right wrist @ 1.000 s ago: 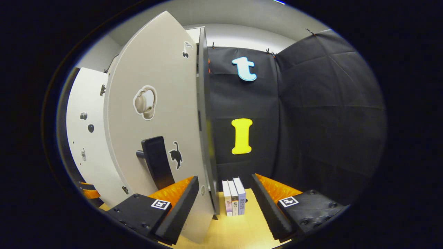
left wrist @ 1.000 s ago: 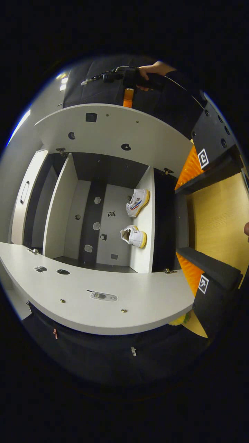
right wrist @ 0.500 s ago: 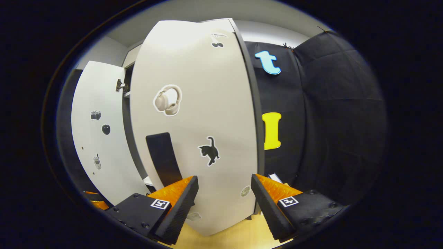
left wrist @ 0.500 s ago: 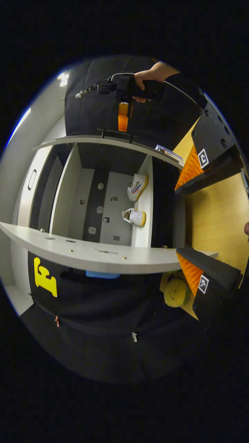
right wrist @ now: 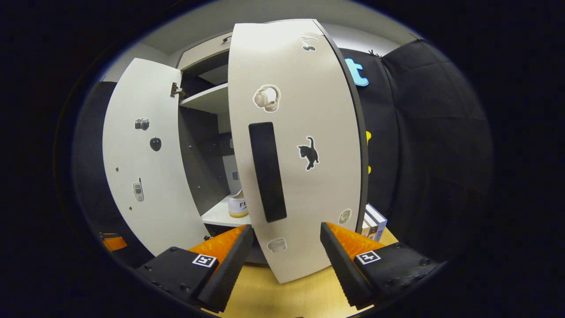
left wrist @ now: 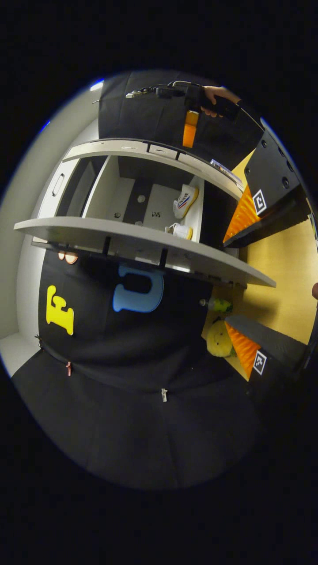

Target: Grab one shoe with the right hand and put it into the shoe cabinet, grab the other shoe with the left hand and put it into the shoe cabinet; then close the right door with the right hand and the left door with the left hand.

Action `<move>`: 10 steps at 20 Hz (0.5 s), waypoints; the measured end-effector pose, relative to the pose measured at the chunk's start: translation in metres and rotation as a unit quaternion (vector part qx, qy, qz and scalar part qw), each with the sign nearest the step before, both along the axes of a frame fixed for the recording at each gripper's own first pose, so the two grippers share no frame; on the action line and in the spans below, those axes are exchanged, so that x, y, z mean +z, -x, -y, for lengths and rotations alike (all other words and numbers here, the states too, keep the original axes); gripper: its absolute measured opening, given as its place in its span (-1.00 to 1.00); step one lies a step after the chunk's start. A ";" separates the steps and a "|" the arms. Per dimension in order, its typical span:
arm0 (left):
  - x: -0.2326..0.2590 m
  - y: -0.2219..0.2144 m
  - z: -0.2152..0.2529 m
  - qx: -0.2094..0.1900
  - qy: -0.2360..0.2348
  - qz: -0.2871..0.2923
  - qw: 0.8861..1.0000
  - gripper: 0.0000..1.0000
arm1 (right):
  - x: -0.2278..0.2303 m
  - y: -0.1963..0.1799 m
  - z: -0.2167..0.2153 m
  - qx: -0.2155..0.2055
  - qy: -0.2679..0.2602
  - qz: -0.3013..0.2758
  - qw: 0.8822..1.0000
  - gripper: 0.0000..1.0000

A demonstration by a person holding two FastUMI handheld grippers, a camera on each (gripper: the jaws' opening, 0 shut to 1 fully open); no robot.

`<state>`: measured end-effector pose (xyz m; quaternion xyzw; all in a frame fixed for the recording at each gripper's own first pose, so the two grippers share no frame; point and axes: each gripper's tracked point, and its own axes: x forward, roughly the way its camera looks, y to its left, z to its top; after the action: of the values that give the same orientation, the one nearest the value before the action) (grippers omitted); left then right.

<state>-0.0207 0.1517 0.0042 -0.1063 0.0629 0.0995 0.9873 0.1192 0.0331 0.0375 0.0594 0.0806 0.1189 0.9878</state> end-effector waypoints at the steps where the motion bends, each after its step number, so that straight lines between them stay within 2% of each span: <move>1: 0.005 0.001 -0.011 0.007 -0.009 0.004 1.000 0.90 | -0.007 0.007 -0.001 -0.003 -0.003 -0.001 1.000 0.97; 10: 0.073 -0.025 -0.083 0.033 -0.072 0.040 0.996 0.90 | -0.055 0.053 -0.006 -0.013 0.001 -0.032 0.999 0.97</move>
<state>0.0042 0.2346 0.0774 -0.0413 0.0123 0.1319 0.9903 0.0658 0.0393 -0.0172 0.0632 0.1115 0.1044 0.9862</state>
